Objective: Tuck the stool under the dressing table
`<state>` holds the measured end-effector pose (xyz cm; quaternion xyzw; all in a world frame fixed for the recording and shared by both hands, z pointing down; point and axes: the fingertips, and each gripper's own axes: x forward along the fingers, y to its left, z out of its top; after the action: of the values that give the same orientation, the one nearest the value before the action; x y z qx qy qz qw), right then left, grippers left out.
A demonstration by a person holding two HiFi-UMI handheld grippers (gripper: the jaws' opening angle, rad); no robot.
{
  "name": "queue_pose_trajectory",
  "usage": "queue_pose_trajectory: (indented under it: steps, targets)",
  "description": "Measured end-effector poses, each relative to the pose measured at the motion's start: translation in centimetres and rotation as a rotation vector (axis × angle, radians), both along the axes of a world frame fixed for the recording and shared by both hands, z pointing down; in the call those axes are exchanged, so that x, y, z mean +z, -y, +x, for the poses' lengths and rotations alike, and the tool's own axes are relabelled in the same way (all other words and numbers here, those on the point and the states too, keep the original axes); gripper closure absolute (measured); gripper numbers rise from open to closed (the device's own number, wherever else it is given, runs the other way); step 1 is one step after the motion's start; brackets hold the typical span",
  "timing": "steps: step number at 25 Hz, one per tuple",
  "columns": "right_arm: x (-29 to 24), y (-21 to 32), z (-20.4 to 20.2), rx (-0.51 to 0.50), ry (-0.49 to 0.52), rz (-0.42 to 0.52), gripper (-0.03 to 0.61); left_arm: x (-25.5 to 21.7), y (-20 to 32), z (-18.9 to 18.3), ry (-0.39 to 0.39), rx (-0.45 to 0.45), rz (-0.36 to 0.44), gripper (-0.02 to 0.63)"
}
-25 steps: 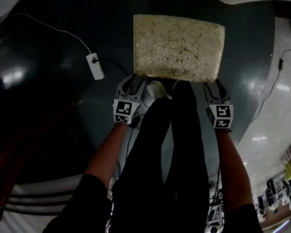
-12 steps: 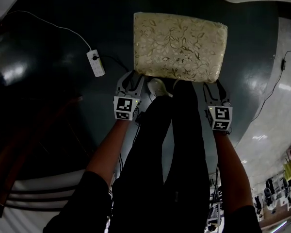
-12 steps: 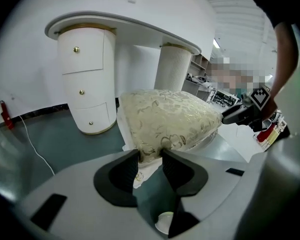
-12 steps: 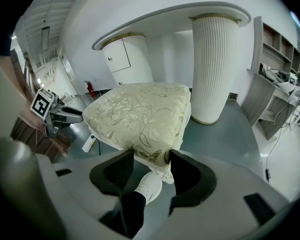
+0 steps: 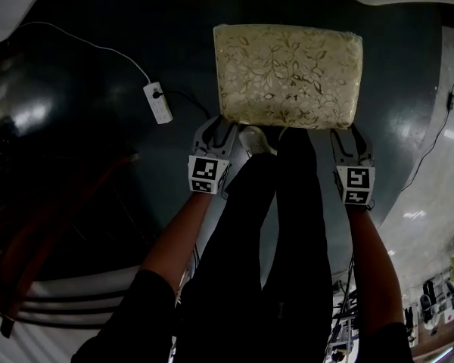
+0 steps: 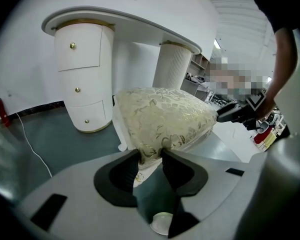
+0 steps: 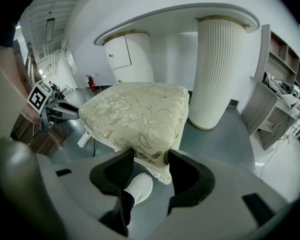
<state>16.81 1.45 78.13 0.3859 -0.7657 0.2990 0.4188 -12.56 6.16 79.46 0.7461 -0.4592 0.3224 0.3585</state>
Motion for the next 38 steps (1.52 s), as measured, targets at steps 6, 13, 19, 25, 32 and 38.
queue_pose_trajectory:
  steps: [6,13,19,25,32,38]
  targets:
    - [0.0,0.6,0.3,0.002,0.007,0.019,0.350,-0.3,-0.2,0.5,-0.016,-0.033,-0.011,0.460]
    - [0.3,0.2,0.2,0.021,0.003,0.060,0.350,-0.1,-0.1,0.4,-0.017,-0.025,0.018,0.460]
    - [0.5,0.0,0.0,0.047,0.011,0.082,0.350,0.1,0.7,0.0,0.006,-0.049,0.024,0.463]
    - [1.6,-0.2,-0.6,0.111,0.081,0.122,0.350,0.5,2.0,-0.8,0.043,-0.024,0.063,0.463]
    - [1.8,-1.7,-0.6,0.157,0.067,0.221,0.350,0.5,1.1,-0.9,0.046,-0.011,0.130,0.463]
    - [2.1,-1.5,-0.8,0.117,0.128,0.242,0.350,1.1,1.0,-1.1,0.065,-0.056,0.147,0.463]
